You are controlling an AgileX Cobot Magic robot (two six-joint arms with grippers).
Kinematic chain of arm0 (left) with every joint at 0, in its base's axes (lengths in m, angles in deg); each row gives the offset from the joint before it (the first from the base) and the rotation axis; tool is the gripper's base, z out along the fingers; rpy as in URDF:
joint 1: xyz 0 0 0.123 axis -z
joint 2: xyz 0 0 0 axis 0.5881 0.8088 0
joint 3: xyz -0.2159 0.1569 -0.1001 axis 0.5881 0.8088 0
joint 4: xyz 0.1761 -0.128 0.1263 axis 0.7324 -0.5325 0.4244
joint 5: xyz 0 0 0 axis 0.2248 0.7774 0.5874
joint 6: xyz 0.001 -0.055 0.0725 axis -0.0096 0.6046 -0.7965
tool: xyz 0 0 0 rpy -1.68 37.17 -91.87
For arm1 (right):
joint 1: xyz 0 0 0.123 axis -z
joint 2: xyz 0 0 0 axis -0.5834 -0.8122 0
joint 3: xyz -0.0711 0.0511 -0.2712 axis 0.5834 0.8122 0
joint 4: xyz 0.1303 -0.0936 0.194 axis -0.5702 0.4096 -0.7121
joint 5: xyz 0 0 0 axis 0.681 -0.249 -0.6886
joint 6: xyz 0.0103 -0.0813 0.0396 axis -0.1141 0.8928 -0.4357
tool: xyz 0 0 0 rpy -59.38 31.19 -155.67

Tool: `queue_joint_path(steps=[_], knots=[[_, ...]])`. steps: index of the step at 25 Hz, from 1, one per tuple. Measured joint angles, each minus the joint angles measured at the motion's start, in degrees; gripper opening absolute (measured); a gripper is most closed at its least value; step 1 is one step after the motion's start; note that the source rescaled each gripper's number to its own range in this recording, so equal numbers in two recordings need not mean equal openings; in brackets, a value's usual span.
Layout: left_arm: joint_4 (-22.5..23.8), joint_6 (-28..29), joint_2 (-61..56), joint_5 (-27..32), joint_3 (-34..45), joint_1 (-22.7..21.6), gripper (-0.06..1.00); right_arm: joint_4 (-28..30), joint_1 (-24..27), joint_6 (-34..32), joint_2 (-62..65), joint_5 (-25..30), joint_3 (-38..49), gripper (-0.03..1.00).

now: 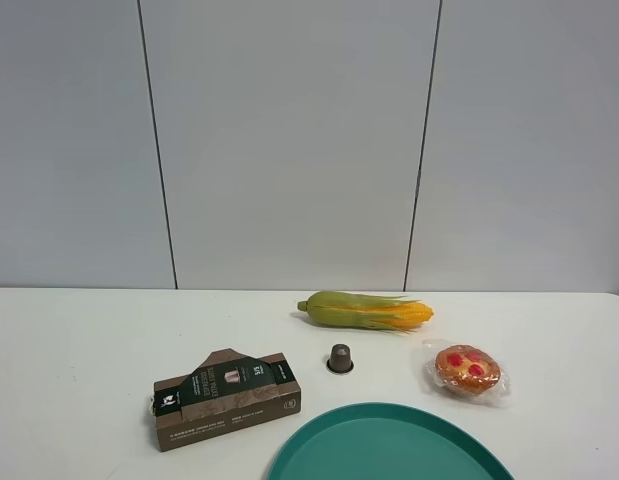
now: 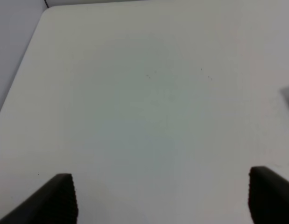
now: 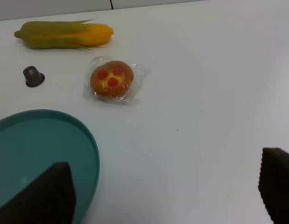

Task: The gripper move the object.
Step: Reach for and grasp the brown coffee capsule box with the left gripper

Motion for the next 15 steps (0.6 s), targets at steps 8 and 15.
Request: queue_joint_path(steps=[8, 15], knots=[[0.0, 0.0, 0.0, 0.0, 0.0, 0.0, 0.32, 0.0, 0.0, 0.0, 0.0, 0.0, 0.0, 1.0], [0.0, 0.0, 0.0, 0.0, 0.0, 0.0, 0.32, 0.0, 0.0, 0.0, 0.0, 0.0, 0.0, 1.0]])
